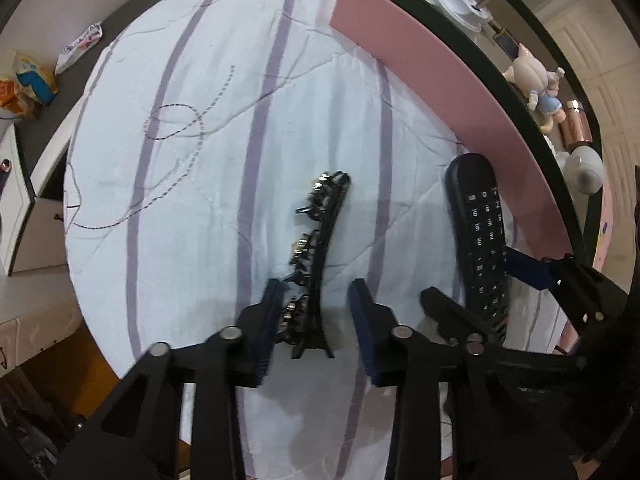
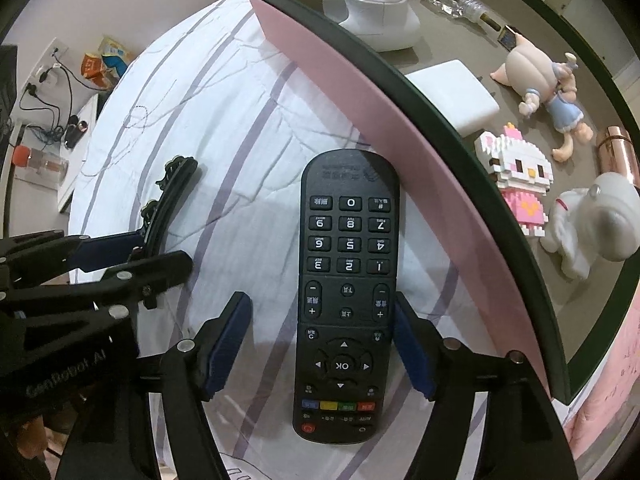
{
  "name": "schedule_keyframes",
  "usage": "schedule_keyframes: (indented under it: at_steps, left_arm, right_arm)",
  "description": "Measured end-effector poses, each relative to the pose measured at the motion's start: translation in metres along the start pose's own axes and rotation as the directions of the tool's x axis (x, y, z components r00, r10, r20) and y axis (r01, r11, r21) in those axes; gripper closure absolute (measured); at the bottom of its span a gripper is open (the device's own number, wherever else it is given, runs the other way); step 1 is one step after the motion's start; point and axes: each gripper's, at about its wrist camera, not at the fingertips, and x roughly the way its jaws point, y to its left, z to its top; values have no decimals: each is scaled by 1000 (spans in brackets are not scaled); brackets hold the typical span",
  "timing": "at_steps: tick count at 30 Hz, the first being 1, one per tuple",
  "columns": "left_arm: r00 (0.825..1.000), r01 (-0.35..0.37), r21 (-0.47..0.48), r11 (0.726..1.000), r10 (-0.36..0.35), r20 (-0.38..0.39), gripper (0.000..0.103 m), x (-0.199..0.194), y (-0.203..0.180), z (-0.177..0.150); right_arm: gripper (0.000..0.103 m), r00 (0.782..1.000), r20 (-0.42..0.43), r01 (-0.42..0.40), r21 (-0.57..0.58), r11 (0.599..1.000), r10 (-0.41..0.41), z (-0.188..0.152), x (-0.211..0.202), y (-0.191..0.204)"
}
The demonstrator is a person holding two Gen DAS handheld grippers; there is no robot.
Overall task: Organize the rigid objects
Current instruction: 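Lift the hair clip with the left tool while the right tool carries the remote over the box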
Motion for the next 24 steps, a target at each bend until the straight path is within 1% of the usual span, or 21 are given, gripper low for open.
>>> schedule_keyframes:
  at_steps: [1,2,4,5,7,9,12,17,24]
  left_arm:
    - [1000,-3,-10,1000,3,-1,84,-1,2,-2]
    - [1000,12,-19,1000,-12,-4,84,-1,4,-4]
    - [1000,29,-23,999,-29,-6,84,-2,5,-8]
    - [1000,24,-15,1000,-24,-6,84,-3,2,-11]
    - [1000,12,-4,1000,-12,-4,84,-4,-3,-17]
    - [1000,18,2,1000,-18,-7,84,-5,-8,-23]
    - [999,35,-5,999,-35,-13,84,-8,-11,-34]
    - [999,45,1,999,-44,-18,84,-15,-17,-54]
    - [996,90,5,996,-90,13,84,-32,-33,-84]
  right_arm:
    - [37,1000,-1,1,1,1000,-1,1,0,-1]
    - [39,1000,-1,3,2,1000,-3,1,0,-1]
    - [47,1000,-1,11,2,1000,-11,2,-1,-2]
    - [49,1000,-1,14,1,1000,-14,3,-1,-2]
    - [58,1000,-1,21,1,1000,-21,4,-2,-4]
    - [59,1000,-2,-2,12,1000,2,5,-2,-7]
    - [59,1000,-1,-4,8,1000,4,6,-2,-5]
    - [59,1000,-7,-22,-3,1000,22,11,1,9]
    - [59,999,-2,-47,-24,999,47,7,-3,27]
